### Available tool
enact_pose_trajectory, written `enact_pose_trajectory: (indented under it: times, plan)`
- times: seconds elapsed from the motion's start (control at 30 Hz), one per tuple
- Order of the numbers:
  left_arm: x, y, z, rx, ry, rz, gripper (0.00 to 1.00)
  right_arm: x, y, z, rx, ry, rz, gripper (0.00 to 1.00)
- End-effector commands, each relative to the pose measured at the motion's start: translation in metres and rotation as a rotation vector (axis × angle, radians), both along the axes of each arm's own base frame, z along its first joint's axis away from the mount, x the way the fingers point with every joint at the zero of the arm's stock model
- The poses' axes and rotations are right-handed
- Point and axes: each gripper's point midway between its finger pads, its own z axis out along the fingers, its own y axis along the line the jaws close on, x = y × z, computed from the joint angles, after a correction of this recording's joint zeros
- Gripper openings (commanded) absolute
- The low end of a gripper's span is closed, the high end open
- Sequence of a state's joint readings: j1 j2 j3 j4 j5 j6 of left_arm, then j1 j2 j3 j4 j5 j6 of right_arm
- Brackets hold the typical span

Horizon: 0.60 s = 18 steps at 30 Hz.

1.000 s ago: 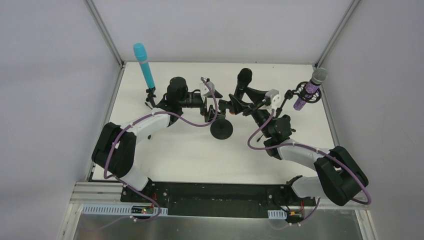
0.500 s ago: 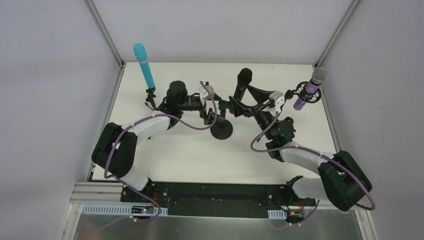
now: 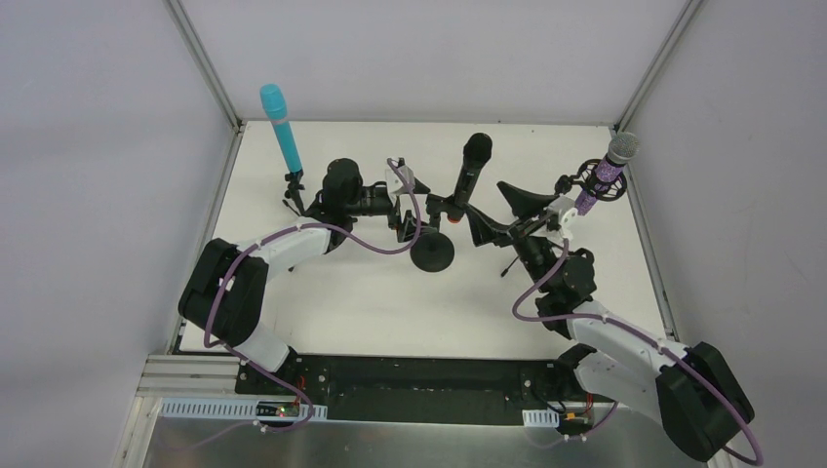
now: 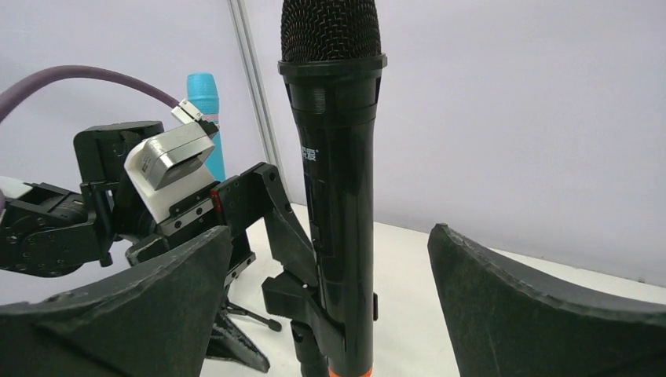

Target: Attach the microphones to the stand

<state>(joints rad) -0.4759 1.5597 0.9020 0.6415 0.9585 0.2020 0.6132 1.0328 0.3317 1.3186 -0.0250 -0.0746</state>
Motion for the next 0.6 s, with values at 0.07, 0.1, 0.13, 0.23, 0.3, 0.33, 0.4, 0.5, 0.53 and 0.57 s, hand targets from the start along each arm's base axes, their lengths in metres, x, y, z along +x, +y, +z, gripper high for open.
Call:
enact_pose_trajectory:
  times: [0.07,0.1,0.13,0.23,0.3,0.33,0.4,0.5,0.53,0.57]
  plan:
    - [0.004,-0.003,0.011,-0.065,-0.051,-0.024,0.96,-0.016,-0.007,-0.005,0.009,0.070,0.029,0.99]
    - [0.004,-0.004,0.011,-0.073,-0.052,-0.028,0.95,-0.017,-0.008,-0.008,0.009,0.081,0.030,0.99]
    - [0.004,-0.005,0.009,-0.082,-0.050,-0.034,0.94,-0.019,-0.009,-0.010,0.009,0.089,0.029,0.99]
    - [0.004,-0.009,0.011,-0.136,-0.069,-0.053,0.89,-0.022,-0.012,-0.015,0.013,0.103,0.026,0.99]
    - [0.007,-0.012,0.013,-0.174,-0.064,-0.061,0.84,-0.023,-0.014,-0.019,0.007,0.114,0.023,0.99]
    - [0.007,-0.014,0.013,-0.187,-0.048,-0.064,0.81,-0.024,-0.015,-0.021,0.003,0.122,0.021,0.99]
    - [0.008,-0.017,0.010,-0.199,-0.033,-0.089,0.77,-0.026,-0.016,-0.023,0.001,0.124,0.022,0.99]
    - [0.007,-0.018,0.008,-0.199,-0.032,-0.106,0.76,-0.028,-0.017,-0.028,-0.006,0.134,0.020,0.99]
    - [0.006,-0.018,0.008,-0.198,-0.033,-0.106,0.76,-0.028,-0.017,-0.029,-0.008,0.137,0.021,0.99]
    - [0.006,-0.018,0.007,-0.196,-0.033,-0.105,0.76,-0.028,-0.017,-0.030,-0.010,0.139,0.021,0.99]
